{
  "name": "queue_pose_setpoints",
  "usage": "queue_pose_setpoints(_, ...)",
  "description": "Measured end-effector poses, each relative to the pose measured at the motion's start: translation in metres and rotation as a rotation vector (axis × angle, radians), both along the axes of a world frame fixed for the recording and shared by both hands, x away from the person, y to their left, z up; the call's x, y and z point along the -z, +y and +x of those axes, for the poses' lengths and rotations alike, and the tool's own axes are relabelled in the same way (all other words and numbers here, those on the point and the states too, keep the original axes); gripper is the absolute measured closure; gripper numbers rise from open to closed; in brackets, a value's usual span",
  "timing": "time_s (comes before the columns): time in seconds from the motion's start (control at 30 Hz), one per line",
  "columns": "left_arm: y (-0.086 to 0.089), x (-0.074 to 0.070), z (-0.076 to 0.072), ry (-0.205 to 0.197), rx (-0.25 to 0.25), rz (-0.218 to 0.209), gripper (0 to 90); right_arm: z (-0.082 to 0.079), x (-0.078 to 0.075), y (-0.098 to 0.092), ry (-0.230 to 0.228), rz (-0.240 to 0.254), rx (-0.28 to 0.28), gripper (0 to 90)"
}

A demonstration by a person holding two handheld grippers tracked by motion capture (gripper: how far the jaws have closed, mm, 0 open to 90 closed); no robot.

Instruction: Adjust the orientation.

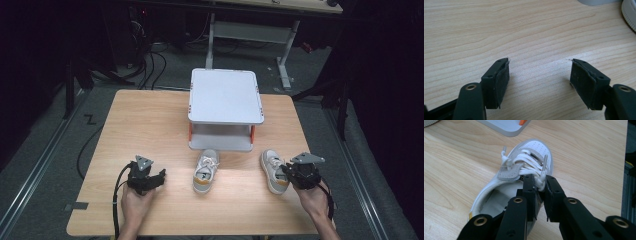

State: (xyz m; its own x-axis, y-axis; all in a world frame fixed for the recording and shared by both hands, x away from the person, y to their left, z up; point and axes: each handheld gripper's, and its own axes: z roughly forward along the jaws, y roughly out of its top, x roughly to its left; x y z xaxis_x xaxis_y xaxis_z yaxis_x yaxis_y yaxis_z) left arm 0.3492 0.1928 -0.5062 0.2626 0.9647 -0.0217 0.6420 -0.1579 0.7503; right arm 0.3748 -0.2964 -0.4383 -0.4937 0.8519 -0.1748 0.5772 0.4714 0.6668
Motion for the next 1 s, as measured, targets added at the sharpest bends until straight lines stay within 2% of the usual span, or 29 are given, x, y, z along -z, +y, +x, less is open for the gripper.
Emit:
queue_pose_setpoints(0.13, 0.0, 0.0, 0.0, -0.001, 0.0, 0.0, 31.8, 0.0, -0.001, 0.0, 0.002, 0.007, 0.013, 80.5)
queue_pose_setpoints(0.27, 0.001, 0.0, 0.0, 0.0, -0.002, -0.011, 31.8, -0.003, -0.004, 0.003, -0.007, 0.001, 0.003, 80.7)
queue_pose_setpoints(0.47, 0.0, 0.0, 0.0, 0.0, -0.001, 0.003, 31.8, -0.008, -0.015, 0.014, -0.023, 0.007, -0.019, 80.7)
queue_pose_setpoints(0.7, -0.001, 0.0, 0.0, -0.001, -0.001, 0.013, 31.9, -0.011, -0.026, 0.044, -0.046, 0.003, -0.082, 80.6)
queue_pose_setpoints(1.0, -0.002, 0.0, 0.0, -0.001, -0.005, 0.019, 32.5, -0.006, -0.024, 0.089, -0.045, -0.02, -0.147, 80.5)
